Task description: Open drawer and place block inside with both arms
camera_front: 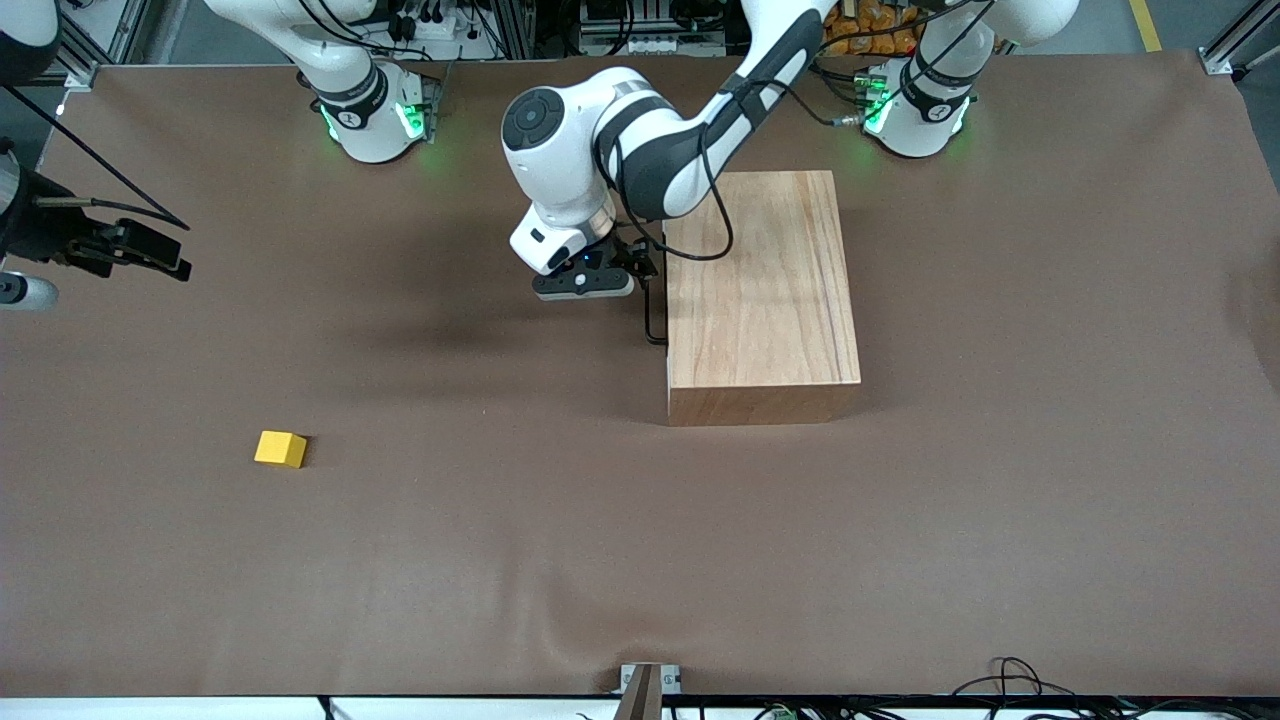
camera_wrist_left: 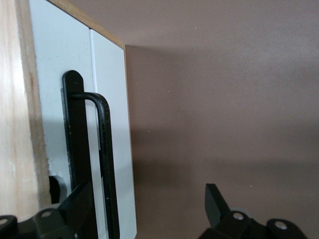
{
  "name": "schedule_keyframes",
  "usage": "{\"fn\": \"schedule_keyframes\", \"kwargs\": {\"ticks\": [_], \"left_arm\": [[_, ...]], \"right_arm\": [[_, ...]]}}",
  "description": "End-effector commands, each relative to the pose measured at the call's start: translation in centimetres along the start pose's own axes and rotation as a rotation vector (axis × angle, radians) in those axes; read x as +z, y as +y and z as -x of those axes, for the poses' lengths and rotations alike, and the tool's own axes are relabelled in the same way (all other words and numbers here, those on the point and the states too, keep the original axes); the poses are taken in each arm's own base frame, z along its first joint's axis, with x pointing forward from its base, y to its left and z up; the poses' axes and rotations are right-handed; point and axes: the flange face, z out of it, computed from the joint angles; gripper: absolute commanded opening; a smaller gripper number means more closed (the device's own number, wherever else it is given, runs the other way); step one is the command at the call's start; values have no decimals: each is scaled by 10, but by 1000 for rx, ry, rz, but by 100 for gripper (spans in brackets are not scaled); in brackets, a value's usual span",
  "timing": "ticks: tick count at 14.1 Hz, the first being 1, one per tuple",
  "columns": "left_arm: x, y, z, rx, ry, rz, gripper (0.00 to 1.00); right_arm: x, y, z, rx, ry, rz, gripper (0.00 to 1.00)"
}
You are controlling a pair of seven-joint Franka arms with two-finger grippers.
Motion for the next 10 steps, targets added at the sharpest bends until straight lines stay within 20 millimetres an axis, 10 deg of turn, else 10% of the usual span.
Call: {"fn": "schedule_keyframes", "kwargs": {"ticks": [1,10], "left_arm": [[5,4,-4,14,24,-22,100],[27,26,35,113,95,-166,100]], "right_arm": [[10,11,-7,17,0,2,100],[-19,9,2,12,-12,7,100]]}}
